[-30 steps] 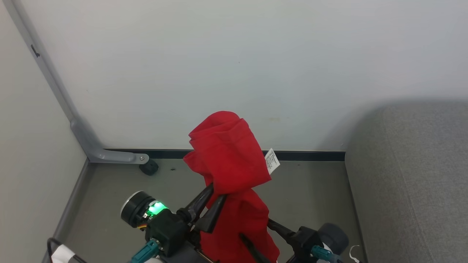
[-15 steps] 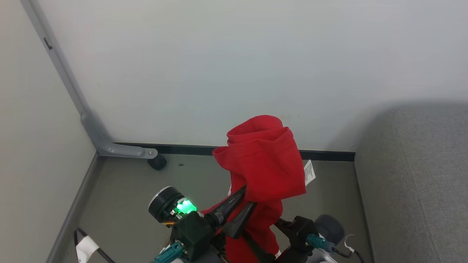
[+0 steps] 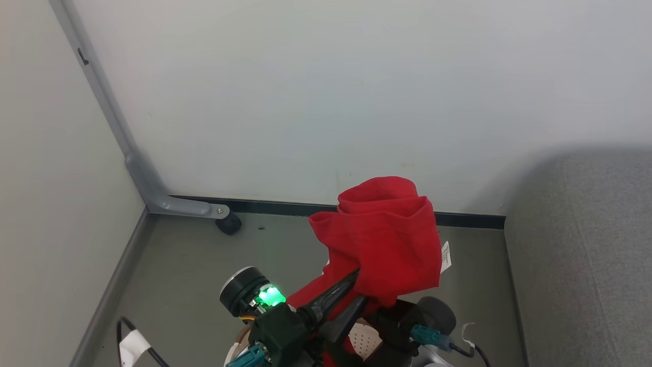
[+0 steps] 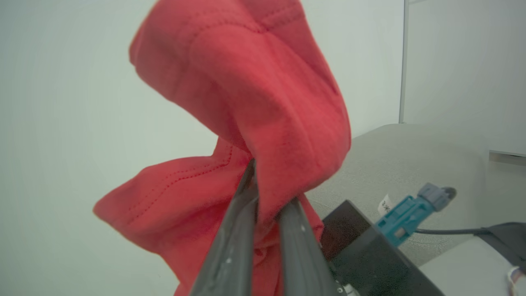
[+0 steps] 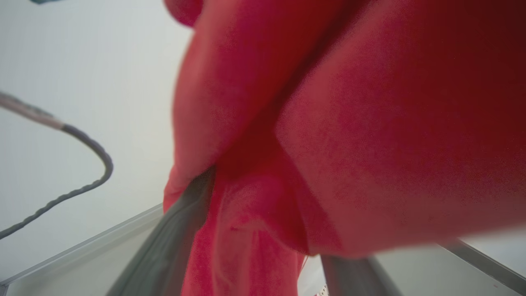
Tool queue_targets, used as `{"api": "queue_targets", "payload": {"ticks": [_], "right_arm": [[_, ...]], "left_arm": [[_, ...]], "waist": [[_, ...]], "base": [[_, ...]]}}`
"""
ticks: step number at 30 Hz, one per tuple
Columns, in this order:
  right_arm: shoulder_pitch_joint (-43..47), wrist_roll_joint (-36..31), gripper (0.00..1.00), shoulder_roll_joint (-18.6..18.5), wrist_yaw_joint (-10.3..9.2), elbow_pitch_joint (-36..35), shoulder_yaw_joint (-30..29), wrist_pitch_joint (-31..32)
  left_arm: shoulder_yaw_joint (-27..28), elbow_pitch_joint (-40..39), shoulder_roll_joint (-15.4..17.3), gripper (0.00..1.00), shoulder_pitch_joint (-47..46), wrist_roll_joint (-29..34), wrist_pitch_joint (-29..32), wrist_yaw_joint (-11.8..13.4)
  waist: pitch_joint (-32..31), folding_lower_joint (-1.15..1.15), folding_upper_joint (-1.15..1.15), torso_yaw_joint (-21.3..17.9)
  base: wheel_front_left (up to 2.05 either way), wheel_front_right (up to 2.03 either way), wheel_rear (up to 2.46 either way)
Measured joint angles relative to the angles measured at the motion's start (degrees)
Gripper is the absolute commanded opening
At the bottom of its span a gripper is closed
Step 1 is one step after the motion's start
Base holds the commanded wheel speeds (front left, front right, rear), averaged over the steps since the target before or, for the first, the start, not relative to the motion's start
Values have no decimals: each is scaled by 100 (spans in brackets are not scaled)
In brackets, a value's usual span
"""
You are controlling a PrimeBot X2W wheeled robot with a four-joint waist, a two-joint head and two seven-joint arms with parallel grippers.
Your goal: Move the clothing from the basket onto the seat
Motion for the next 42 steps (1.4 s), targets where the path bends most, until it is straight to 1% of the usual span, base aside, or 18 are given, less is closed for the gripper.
{"api": "queue_targets", "payload": {"ticks": [1,2,6,7,11,15,19,22,32,35,38,42], "right_arm": [[-24,57,39,3,-59,0,1,-10],[-59,99,0,1,-111,7,-3,-10],[-109,307,0,1,-235,78,-60,-11],[-109,307,0,1,-235,78,-60,-11],[-103,463,0,0,-342,182,-189,-11],[-71,655,0,0,-393,269,-383,-11],[-23,844,0,1,-397,270,-683,-11],[71,987,0,1,-443,229,-881,-11],[186,1168,0,3,-430,-71,-1234,-11],[203,1243,0,3,-375,-180,-1285,-11],[307,1465,0,4,-283,-417,-1355,-12],[328,1524,0,5,-277,-566,-1371,-11]], "left_arm": [[-2,0,1,0,0,-16,0,0],[0,3,2,0,0,-45,0,1],[73,36,21,0,1,-175,0,0],[73,36,21,0,1,-175,0,0],[287,136,80,0,13,-189,-1,0],[519,258,171,0,82,-253,-2,9],[682,401,190,0,264,-290,-16,109],[775,501,190,0,372,-330,-16,155],[867,951,179,0,648,-350,-16,254],[884,1124,157,0,648,-350,-16,268],[855,1326,120,0,654,-369,-16,300],[803,1475,49,0,678,-393,-16,294]], "waist": [[-1,0,0,5],[-3,0,0,10],[-10,0,0,28],[-10,0,0,28],[-21,0,0,38],[-42,0,0,39],[-73,0,0,30],[-100,0,0,21],[-161,0,0,-12],[-162,-1,0,-18],[-156,0,0,-31],[-144,0,0,-49]], "base": [[0,0,0],[0,0,0],[0,0,0],[0,0,0],[0,0,0],[0,0,0],[0,0,0],[0,0,0],[0,0,0],[0,0,0],[0,0,0],[0,0,0]]}}
